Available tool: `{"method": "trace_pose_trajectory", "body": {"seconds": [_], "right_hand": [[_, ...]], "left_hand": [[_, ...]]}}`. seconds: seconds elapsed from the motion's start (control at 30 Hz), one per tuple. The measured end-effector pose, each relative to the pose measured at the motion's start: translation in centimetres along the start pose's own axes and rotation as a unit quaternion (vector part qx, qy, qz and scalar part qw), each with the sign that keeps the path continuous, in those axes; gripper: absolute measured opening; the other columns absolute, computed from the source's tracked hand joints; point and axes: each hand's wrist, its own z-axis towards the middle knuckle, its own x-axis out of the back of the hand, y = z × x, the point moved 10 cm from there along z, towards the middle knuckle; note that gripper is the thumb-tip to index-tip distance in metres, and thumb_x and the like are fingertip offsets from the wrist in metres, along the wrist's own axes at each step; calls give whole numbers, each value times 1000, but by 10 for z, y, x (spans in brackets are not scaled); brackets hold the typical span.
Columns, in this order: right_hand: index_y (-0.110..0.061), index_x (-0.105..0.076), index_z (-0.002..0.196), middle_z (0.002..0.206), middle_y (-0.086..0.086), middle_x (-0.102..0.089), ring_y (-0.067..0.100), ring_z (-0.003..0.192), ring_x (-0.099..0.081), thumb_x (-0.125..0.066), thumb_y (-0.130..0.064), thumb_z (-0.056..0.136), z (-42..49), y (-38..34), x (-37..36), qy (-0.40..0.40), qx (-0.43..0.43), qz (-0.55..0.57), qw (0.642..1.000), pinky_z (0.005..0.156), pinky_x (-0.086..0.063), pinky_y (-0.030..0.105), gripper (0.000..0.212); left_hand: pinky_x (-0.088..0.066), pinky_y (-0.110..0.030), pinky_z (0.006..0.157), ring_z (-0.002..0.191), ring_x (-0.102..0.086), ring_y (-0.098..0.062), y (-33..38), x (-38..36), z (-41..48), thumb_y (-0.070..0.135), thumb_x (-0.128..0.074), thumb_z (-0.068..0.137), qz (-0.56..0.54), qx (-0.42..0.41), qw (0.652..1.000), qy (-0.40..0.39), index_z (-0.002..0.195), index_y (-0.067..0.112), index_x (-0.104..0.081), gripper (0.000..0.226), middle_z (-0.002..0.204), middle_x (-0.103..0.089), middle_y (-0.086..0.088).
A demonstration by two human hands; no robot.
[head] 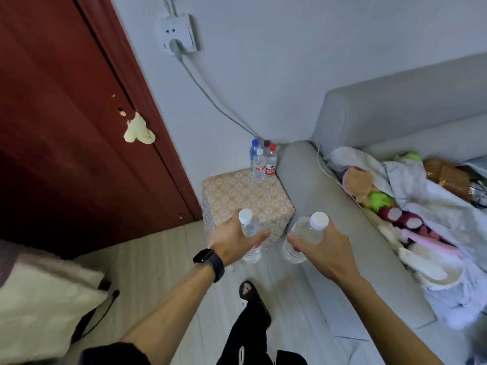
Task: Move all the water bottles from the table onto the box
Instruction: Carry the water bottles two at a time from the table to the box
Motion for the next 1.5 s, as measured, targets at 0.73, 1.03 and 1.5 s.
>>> {"method": "trace_pose_trajectory", "body": {"seconds": [0.73, 1.03, 1.5], "right_hand": [[-43, -50, 112, 99, -14, -66, 9, 90, -66, -73, -74, 63, 335, 95, -92, -220, -46, -100, 969, 76, -56, 34, 63], [-39, -48, 134, 134, -13, -56, 14, 122, -54, -83, -50, 72, 442, 119, -159, -289, -26, -101, 952, 97, -42, 32, 72], [-40, -31, 149, 148, -14, -47, 12, 131, -48, -71, -51, 84, 488, 174, -225, -319, -44, -92, 942, 103, -41, 29, 77]], "left_hand": [[-44, -30, 72, 99, -58, -22, -30, -125, 296, 60, -65, 85, -136, 199, 964, -114, 137, 33, -43, 63, 120, -56, 3], [-45, -29, 91, 119, -57, -20, -67, -186, 376, 43, -77, 82, -189, 291, 932, -103, 140, 40, -46, 66, 135, -59, 7], [-48, -29, 84, 102, -57, -10, -112, -237, 394, 48, -76, 77, -204, 345, 913, -71, 149, 48, -25, 89, 122, -61, 15]]}}
